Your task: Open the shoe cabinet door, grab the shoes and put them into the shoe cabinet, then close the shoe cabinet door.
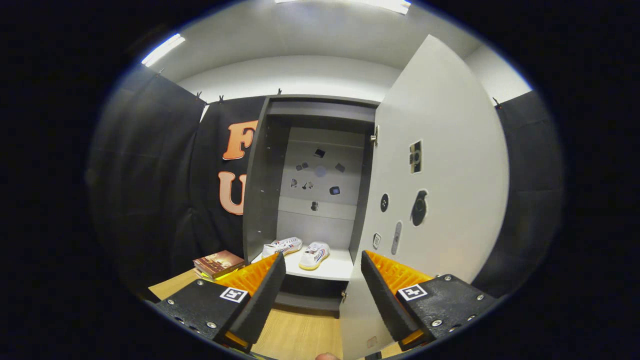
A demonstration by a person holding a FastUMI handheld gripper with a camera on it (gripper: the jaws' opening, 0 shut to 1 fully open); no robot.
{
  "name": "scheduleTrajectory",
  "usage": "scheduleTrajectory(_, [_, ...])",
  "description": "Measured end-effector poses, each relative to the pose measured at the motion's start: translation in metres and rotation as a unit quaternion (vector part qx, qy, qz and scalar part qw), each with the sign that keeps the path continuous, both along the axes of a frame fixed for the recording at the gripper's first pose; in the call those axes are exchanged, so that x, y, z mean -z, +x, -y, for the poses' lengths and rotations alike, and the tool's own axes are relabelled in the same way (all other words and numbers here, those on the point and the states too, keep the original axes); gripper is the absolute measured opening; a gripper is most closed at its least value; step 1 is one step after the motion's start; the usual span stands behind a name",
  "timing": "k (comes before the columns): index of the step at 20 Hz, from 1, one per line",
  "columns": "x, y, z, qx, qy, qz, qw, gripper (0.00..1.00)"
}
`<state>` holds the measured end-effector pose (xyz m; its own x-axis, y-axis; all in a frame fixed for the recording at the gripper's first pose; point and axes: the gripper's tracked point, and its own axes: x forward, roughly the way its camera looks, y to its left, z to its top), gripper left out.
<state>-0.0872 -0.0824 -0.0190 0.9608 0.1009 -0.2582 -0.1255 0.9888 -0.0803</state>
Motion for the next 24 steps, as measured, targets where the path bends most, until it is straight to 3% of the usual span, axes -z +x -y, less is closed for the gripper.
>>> scheduleTrajectory(5, [0.000, -0.049, 0.049, 0.020, 0.004, -0.014, 1.000, 0.95])
scheduleTrajectory(9, [-0.005, -0.065, 0.114, 0.079, 0.013, -0.001, 0.997, 0.95])
scheduleTrajectory(13, [0.020, -0.063, 0.170, 0.131, 0.020, -0.015, 0.991, 0.95])
scheduleTrajectory(18, [0.047, -0.036, 0.199, 0.137, 0.027, -0.033, 0.990, 0.95])
scheduleTrajectory(24, [0.057, -0.024, 0.192, 0.121, 0.025, -0.046, 0.991, 0.91])
